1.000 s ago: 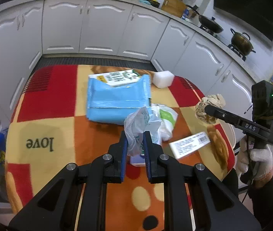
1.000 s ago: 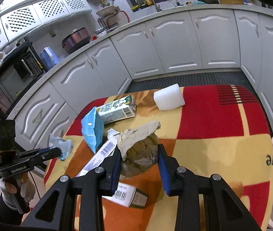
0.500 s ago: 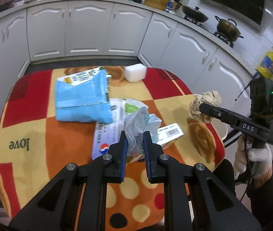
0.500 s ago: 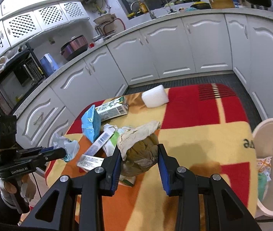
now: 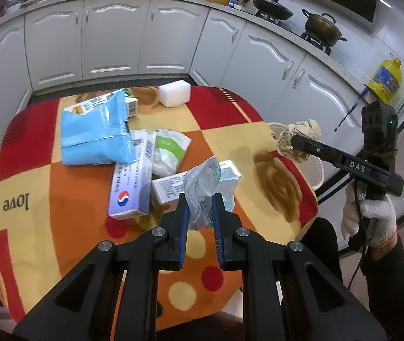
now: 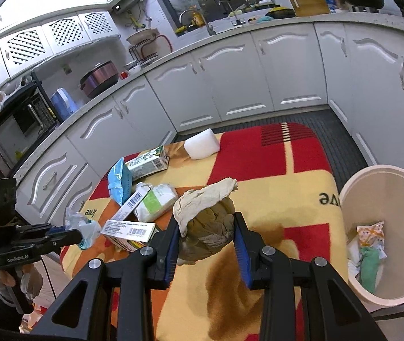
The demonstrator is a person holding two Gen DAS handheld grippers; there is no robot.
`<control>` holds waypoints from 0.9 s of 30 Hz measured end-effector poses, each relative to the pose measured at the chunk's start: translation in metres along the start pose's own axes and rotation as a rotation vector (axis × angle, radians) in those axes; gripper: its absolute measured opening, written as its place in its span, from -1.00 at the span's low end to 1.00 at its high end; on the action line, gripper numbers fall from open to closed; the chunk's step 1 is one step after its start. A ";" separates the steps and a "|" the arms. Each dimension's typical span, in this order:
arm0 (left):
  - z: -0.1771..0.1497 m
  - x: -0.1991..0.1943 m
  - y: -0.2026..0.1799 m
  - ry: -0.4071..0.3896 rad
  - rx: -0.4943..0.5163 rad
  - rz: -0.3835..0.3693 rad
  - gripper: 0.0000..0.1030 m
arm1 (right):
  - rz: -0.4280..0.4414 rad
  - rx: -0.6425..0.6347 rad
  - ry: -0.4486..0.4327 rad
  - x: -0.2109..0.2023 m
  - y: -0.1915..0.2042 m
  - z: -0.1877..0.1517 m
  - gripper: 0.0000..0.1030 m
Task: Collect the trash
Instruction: 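Carry the plastic bag and paper bag over the white bin with both tools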
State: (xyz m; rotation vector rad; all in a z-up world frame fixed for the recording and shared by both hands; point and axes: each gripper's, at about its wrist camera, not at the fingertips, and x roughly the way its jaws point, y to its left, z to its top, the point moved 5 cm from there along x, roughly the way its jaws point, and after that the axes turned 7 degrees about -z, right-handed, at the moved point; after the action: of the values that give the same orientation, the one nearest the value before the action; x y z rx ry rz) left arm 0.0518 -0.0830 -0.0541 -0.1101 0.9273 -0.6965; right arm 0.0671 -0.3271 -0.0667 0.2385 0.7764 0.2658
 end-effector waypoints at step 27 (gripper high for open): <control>0.048 0.113 -0.128 0.065 0.168 -0.126 -0.74 | -0.159 0.116 -0.053 -0.058 -0.095 -0.014 -0.34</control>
State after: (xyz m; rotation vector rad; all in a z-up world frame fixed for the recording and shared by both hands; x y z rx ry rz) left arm 0.0692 -0.2590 -0.0557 0.0027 0.9257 -0.8963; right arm 0.0312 -0.4338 -0.0677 0.2902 0.7544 0.0645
